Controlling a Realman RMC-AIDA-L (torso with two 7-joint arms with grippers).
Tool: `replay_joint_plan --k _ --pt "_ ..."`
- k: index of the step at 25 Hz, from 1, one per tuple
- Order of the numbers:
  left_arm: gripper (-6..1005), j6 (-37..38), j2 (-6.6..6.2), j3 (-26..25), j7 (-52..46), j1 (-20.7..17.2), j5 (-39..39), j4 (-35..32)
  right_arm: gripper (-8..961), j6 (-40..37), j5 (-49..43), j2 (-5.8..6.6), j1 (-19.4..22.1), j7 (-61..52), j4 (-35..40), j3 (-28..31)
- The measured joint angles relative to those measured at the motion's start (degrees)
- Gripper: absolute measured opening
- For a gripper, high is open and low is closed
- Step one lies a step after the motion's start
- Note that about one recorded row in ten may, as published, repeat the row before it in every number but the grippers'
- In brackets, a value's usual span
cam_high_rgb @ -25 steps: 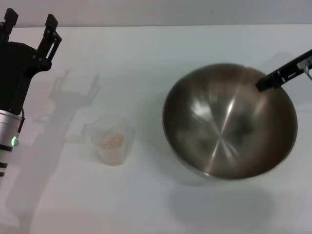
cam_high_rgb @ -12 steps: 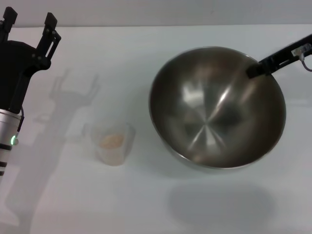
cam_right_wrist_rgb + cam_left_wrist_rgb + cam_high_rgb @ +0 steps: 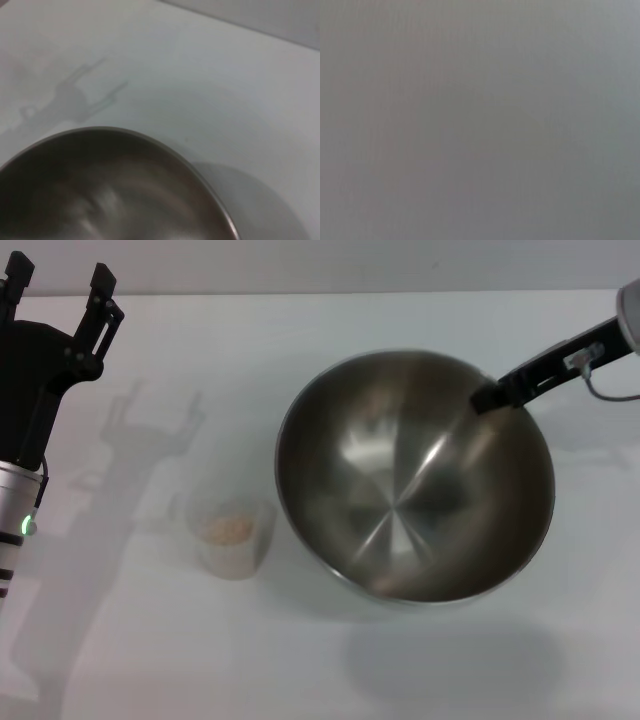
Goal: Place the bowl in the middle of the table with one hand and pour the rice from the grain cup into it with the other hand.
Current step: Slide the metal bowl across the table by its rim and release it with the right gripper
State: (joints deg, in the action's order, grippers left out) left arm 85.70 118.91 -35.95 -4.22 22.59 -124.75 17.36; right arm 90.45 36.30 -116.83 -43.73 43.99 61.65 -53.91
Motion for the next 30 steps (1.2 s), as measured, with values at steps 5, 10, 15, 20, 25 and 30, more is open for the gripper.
replay_joint_plan --k 5,10,15,20,25,30 --pt "813 0.0 0.0 0.0 0.0 0.0 0.09 -0.15 53 -1.38 0.0 -0.15 -0.61 0.33 -3.44 -0.28" --pt "812 0.0 0.0 0.0 0.0 0.0 0.11 -0.17 58 -2.06 -0.1 -0.15 -0.69 0.61 -5.18 -0.31" --pt "812 0.0 0.0 0.0 0.0 -0.05 -0.02 -0.06 63 -3.07 -0.76 -0.15 -0.67 0.51 -6.5 -0.44" --pt "813 0.0 0.0 0.0 0.0 -0.18 -0.23 0.17 69 -3.43 -2.05 -0.35 -0.65 0.32 -6.61 -0.66" --pt "813 0.0 0.0 0.0 0.0 -0.27 -0.23 0.2 74 -3.6 -2.28 -0.61 -0.66 0.33 -6.62 -2.3" --pt "813 -0.01 0.0 0.0 0.0 -0.22 -0.29 0.27 79 -4.74 -2.4 -0.75 -0.76 0.11 -6.54 -2.69"
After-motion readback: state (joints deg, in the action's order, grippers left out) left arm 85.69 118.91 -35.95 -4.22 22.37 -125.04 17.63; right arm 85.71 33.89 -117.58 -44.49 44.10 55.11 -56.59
